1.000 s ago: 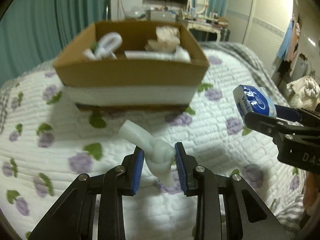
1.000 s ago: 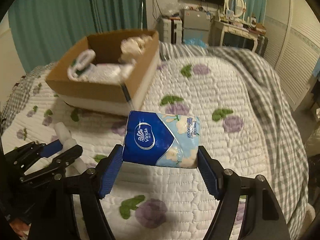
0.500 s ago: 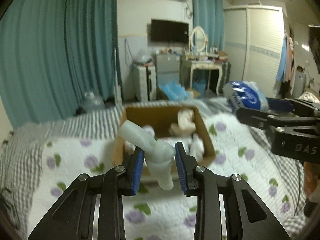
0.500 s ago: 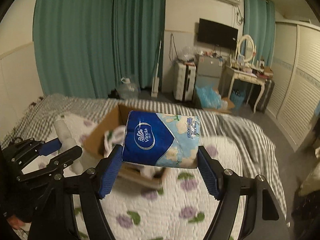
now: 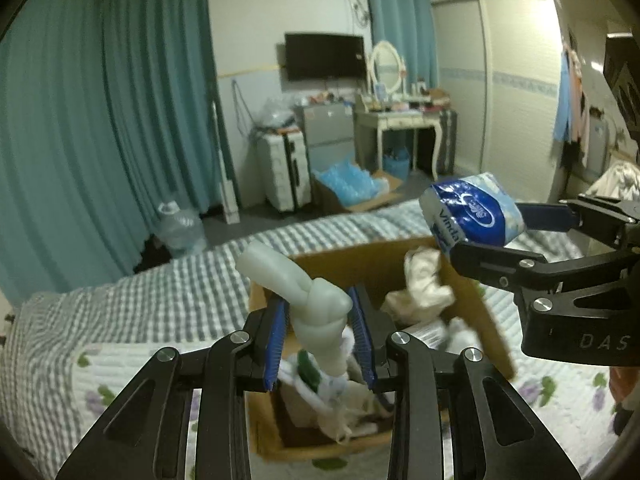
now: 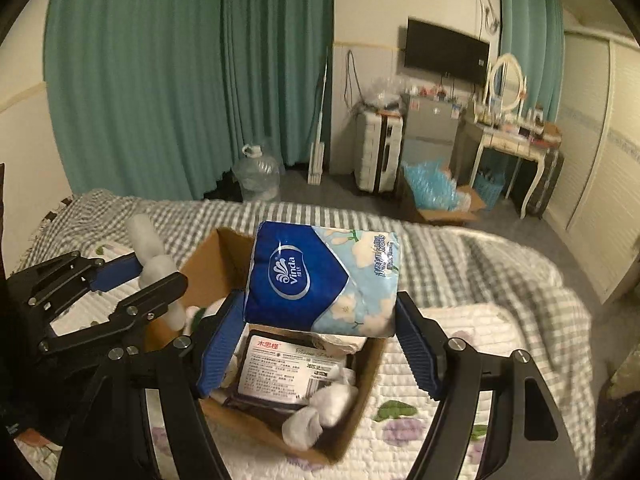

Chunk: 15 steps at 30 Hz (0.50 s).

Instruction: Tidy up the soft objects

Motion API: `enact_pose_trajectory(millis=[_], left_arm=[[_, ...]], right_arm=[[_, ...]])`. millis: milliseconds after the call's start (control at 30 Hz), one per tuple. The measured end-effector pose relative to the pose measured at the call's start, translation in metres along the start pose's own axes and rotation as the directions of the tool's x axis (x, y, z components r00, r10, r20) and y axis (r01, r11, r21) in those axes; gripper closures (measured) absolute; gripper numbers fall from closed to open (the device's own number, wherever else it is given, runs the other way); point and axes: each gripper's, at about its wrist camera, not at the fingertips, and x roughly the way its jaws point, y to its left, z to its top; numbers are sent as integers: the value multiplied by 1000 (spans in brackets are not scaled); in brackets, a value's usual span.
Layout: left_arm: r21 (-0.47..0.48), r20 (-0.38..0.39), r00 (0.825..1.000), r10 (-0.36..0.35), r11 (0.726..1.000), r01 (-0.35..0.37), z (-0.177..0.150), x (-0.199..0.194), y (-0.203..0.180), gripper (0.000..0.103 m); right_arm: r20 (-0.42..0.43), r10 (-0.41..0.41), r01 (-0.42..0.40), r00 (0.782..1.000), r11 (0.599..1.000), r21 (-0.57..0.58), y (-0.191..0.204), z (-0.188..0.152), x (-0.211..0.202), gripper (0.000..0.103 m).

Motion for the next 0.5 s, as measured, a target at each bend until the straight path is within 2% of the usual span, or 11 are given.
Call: enact_pose_trajectory(millis=[133, 267, 333, 367, 400, 467, 500], left_arm=[[22, -24, 1000, -9, 1000, 9, -8, 30, 3, 72], [11, -24, 999, -36, 999, 36, -14, 42, 4, 68], [10, -21, 999, -39, 999, 39, -13, 44, 4, 66], [7, -31, 999, -32, 999, 32, -12, 45, 3, 59], [3, -47, 998, -28, 1000, 28, -11, 47, 4, 56], [-9, -59, 998, -28, 1000, 27, -11, 43, 4, 41], [-12, -57, 998, -18, 1000, 18, -9, 40, 5, 39]], right_arm=[[-36, 10, -9, 999, 1000, 25, -7, -6, 38, 30], [-48, 22, -19, 999, 998, 65, -14, -8, 64, 28], [-43, 38, -34, 998, 995, 93, -19, -8, 69, 20], [-34, 55, -52, 998, 993, 103, -20, -7, 69, 12], [-15, 53, -51, 998, 993, 108, -25, -8, 64, 12], [3, 19, -19, 1000, 993, 114, -22, -8, 56, 11], [6, 14, -15, 1000, 993, 115, -23, -7, 51, 11]])
